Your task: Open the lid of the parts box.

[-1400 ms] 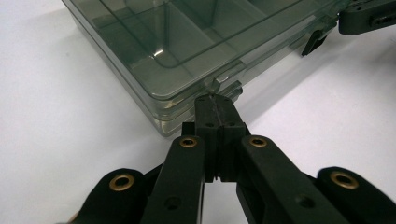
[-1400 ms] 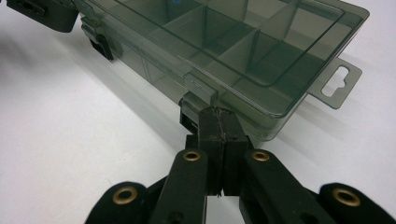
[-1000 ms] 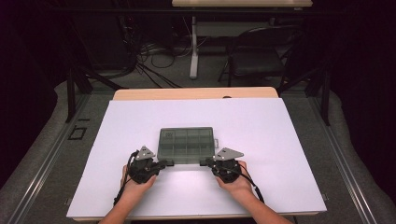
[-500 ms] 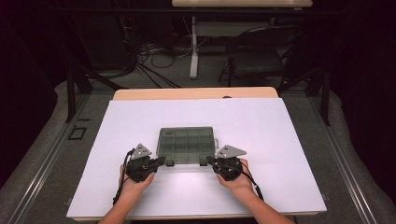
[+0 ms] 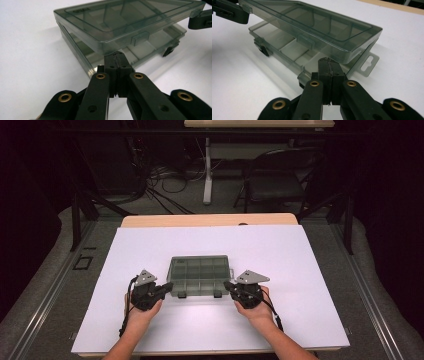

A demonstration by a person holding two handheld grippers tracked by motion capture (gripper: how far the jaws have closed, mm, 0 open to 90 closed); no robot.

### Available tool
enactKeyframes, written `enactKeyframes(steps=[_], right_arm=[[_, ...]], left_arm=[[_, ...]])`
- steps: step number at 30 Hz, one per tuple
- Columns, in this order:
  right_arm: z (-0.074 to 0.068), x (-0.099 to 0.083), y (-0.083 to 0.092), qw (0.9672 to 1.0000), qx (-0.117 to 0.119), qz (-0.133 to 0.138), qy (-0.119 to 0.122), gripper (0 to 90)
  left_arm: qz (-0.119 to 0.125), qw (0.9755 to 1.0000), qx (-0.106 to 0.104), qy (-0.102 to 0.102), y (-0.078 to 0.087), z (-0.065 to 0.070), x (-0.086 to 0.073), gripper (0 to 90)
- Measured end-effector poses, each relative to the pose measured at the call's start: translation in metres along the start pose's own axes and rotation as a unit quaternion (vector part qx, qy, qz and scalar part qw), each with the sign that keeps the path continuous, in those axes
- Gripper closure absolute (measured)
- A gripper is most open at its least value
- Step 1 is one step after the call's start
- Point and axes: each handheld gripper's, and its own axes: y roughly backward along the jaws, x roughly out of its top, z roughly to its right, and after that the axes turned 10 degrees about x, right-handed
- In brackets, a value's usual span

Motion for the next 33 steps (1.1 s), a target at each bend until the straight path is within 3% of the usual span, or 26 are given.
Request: enactKeyframes(steps=[9, 17, 26, 33], right_arm=[[0.008, 0.028, 0.001, 0.9998, -0.011, 0.018, 0.008, 90.0], [0.021, 0.052, -0.003, 0.9991, -0.025, 0.033, 0.0, 89.9], [0.029, 0.071, -0.007, 0.9979, -0.038, 0.052, -0.008, 89.9], [0.031, 0.074, -0.008, 0.9971, -0.043, 0.062, -0.012, 89.9]], left_arm=[[0.021, 0.9997, 0.008, 0.012, 0.003, -0.005, 0.032, 89.9], [0.044, 0.9987, 0.011, 0.025, -0.001, -0.008, 0.062, 89.7], [0.061, 0.9973, 0.014, 0.038, -0.007, -0.012, 0.071, 89.7], [0.071, 0.9965, 0.019, 0.04, -0.005, -0.017, 0.072, 89.7]])
